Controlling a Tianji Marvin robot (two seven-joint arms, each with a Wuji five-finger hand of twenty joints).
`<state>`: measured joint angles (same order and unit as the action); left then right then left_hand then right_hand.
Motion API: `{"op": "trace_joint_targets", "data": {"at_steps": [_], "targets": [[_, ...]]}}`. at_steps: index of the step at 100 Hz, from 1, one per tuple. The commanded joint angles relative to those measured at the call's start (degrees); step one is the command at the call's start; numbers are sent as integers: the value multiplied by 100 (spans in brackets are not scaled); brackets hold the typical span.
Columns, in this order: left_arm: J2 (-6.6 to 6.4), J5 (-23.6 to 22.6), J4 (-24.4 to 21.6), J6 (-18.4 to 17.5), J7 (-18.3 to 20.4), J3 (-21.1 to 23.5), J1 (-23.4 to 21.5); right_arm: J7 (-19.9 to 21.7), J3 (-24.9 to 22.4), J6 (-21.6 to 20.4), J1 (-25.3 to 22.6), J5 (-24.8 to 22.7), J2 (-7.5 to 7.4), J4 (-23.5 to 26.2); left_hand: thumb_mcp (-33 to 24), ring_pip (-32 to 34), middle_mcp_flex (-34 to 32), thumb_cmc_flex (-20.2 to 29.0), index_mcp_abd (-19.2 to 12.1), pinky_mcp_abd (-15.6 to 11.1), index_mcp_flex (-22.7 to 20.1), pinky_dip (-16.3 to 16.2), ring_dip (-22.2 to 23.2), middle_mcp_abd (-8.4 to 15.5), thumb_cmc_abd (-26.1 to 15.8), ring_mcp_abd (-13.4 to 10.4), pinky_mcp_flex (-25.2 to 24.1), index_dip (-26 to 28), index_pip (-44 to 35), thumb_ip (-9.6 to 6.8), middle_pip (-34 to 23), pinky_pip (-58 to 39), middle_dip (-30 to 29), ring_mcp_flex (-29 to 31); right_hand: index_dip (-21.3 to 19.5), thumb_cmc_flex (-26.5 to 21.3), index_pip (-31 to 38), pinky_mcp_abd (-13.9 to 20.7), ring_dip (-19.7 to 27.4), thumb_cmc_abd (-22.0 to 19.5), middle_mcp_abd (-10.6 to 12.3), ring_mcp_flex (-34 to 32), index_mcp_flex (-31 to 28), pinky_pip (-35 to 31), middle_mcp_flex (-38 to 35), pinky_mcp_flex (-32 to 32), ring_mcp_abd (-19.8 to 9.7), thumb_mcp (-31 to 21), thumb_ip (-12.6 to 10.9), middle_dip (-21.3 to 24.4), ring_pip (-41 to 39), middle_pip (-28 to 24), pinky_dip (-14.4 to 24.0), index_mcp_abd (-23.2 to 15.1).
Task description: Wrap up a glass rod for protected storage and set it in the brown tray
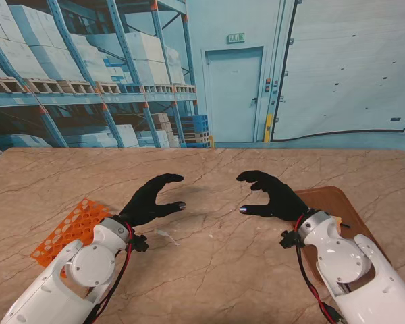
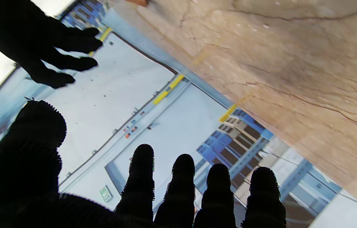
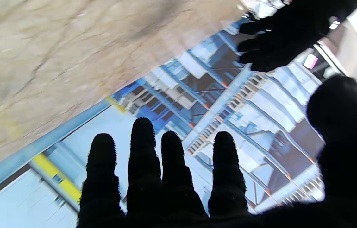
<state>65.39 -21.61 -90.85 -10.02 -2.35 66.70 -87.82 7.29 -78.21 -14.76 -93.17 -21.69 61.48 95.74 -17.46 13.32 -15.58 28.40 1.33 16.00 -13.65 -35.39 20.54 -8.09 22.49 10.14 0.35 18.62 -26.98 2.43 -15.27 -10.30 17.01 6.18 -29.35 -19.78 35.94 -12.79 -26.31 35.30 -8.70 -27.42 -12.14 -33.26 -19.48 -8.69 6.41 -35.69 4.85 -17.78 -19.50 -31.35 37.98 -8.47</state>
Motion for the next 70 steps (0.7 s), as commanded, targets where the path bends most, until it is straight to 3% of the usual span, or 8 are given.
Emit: {"op": "trace_joint_targets", "data": {"at_steps": [1,13,30,52,70], "targets": [[-43,167,-110,-88,129,31,-64,-42,129,-79,-104,107,115,172,63,-128,151,-97,32,40,-85,-53,-46,-50,283,5,-11,-43,181,0,157,36,-25,-1,19,276,-127,164,86,26,116,96,166,251,58,87,-102,-62,-128,45,179,133,145,-73],[-151,508,-297,-328,672,226,-199,-221,229,-230,-334,285,161,297,7,-166,110,-33,26,54,-97,-48,-57,-57,286,7,37,-6,199,-17,191,26,-32,62,7,530,-215,150,96,16,109,56,126,423,8,81,-82,-158,-105,40,315,228,183,9],[-273,618,-482,-751,1097,539,-410,-584,147,-461,-807,138,208,528,-75,-263,-148,15,75,207,-239,-27,-66,-175,288,137,179,65,308,-9,333,-1,-70,306,-22,676,-267,129,88,24,108,-16,72,502,-98,26,-73,-254,-81,35,406,337,251,-21],[-269,678,-572,-1192,996,798,-624,-593,62,-732,-991,83,194,610,-92,-287,-360,60,83,320,-427,-3,-48,-220,294,188,299,76,428,3,418,-25,-77,501,-54,697,-300,117,66,30,99,-65,14,529,-187,-9,-65,-286,-72,1,427,392,294,14],[-262,746,-595,-1215,971,844,-675,-521,155,-697,-949,170,184,535,-91,-318,-438,54,70,347,-497,32,-53,-237,275,195,306,70,514,16,471,-3,-85,547,-99,703,-282,115,41,34,84,-83,-67,533,-215,-28,-68,-299,-68,-34,413,403,324,0]]}}
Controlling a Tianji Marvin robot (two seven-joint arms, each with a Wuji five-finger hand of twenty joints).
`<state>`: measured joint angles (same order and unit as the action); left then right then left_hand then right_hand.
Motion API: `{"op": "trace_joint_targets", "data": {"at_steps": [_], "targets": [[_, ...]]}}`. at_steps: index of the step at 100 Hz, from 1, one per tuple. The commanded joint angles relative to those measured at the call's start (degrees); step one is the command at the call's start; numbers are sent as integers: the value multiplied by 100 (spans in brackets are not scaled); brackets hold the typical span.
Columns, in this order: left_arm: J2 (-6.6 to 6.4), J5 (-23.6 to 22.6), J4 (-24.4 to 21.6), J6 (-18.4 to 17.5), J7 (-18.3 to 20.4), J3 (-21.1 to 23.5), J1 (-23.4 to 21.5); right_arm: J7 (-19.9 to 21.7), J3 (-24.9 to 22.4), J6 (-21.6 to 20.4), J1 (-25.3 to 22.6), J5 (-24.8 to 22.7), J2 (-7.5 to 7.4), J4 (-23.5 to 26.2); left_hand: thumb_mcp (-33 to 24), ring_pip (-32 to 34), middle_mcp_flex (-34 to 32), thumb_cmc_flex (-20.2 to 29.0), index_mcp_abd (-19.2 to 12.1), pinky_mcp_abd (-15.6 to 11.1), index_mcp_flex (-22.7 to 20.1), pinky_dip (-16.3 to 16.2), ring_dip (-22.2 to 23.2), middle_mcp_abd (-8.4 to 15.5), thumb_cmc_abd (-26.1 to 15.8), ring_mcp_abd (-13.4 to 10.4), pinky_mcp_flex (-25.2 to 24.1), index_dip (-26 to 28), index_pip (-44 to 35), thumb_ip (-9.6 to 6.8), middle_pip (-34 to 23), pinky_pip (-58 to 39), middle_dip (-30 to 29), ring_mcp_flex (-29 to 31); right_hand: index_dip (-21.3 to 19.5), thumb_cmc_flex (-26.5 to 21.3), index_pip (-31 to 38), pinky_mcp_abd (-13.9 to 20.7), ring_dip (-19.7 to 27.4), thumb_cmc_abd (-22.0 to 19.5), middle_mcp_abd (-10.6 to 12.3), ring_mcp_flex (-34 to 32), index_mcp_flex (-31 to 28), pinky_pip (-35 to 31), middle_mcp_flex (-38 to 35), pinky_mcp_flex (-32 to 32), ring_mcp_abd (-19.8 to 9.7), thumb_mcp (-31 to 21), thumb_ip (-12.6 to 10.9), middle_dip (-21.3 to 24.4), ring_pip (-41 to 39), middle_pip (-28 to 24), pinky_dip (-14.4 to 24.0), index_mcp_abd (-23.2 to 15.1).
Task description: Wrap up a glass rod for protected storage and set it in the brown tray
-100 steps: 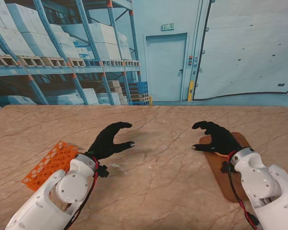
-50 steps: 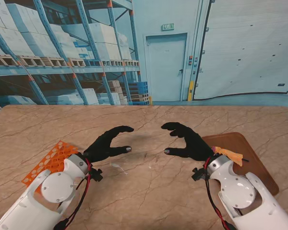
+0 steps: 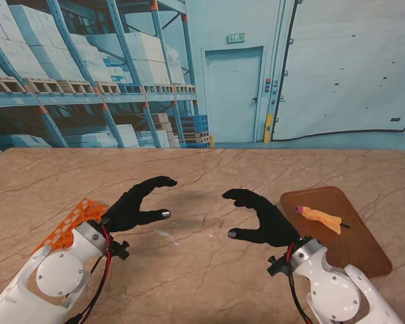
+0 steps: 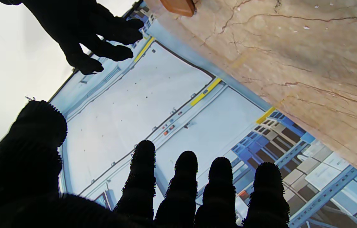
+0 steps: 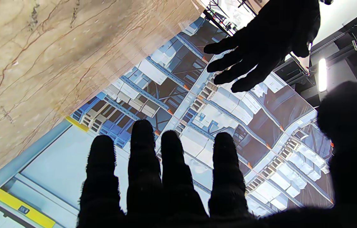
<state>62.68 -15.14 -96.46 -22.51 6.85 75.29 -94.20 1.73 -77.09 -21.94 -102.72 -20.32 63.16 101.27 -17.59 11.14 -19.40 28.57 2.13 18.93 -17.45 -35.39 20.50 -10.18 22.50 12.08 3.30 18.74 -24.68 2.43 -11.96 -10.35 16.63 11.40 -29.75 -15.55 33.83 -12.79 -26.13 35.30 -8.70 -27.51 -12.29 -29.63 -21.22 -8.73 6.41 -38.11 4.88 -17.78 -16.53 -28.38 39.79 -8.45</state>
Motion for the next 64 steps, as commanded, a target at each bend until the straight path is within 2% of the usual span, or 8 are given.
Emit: {"op": "trace_joint_targets", "data": {"at_steps": [1,10,34,64], "targets": [[9,120,-32,41,61,-20,-32,38,46,24,9,42,16,-20,-76,-102,-57,36,-10,55,-116,34,-49,-12,270,-6,8,57,291,16,143,5,-48,27,-61,284,-71,114,23,33,82,-72,-54,171,-45,-25,-68,-56,-70,-37,116,105,145,0],[10,234,-25,123,125,-80,10,79,68,32,20,110,12,-17,-79,-119,-57,53,-7,48,-132,48,-51,-13,271,4,-7,58,321,16,164,15,-48,22,-84,302,-59,126,11,31,80,-70,-65,171,-50,-25,-72,-57,-67,-51,105,104,159,-2],[-20,189,-130,270,241,-154,-15,-51,39,-147,7,141,41,-25,-54,-142,-48,61,-8,46,-118,61,-48,-23,228,0,-20,64,391,17,196,15,-42,17,-136,434,-46,127,-28,29,71,-112,-82,159,-97,-67,-81,-114,-70,-89,44,78,201,-11],[-4,-69,-253,240,59,-75,-158,-106,-1,-167,25,264,66,-78,5,-156,-78,90,2,65,-144,82,-50,-35,198,13,-12,75,432,12,216,15,-43,37,-174,499,-31,123,-60,53,65,-113,-109,159,-122,-69,-79,-225,-69,-113,-15,55,232,-19]]}}
